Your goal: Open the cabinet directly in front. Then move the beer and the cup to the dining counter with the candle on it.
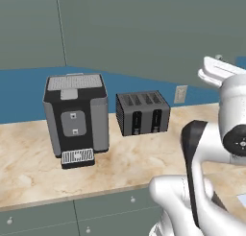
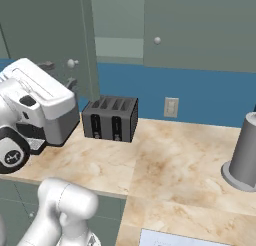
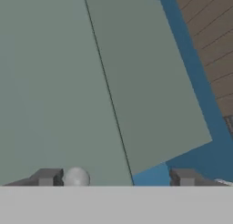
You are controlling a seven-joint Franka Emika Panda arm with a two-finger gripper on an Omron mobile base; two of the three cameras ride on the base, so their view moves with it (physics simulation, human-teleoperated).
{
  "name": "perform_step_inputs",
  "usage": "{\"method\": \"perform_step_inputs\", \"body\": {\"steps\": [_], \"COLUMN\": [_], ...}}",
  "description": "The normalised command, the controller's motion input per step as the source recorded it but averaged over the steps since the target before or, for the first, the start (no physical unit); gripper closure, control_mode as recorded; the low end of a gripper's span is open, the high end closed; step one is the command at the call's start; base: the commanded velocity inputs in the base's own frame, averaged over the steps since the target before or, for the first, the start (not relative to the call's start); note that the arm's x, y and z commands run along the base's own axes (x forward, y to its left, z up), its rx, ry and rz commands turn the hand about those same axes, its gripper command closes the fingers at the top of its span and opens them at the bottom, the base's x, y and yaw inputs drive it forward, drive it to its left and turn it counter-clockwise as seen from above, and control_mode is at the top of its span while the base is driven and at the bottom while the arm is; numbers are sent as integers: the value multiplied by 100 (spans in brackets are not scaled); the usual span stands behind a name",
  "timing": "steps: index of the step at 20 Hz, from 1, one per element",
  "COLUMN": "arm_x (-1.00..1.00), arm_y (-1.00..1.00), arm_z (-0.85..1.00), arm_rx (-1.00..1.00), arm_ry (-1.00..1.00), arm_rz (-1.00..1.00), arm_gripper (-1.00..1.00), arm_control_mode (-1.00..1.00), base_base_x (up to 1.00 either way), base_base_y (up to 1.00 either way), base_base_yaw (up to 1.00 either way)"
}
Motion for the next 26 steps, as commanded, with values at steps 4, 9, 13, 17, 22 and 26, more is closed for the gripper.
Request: {"method": "perform_step_inputs", "body": {"steps": [4, 9, 13, 17, 22, 26], "arm_x": [-92, -48, -8, 0, 35, 44], "arm_y": [-65, -81, -33, -4, 0, 8], "arm_z": [0, 0, 0, 0, -7, -5], "arm_rx": [19, 22, 9, 1, 1, 1], "arm_ry": [-2, 12, 29, 26, 24, 21], "arm_rz": [2, 23, 34, 44, 38, 29], "arm_gripper": [-100, -100, -100, -100, -100, -100], "arm_control_mode": [-100, -100, -100, -100, -100, -100], "base_base_x": [0, 0, 0, 0, 0, 0], "base_base_y": [0, 0, 0, 0, 0, 0], "base_base_yaw": [0, 0, 0, 0, 0, 0]}}
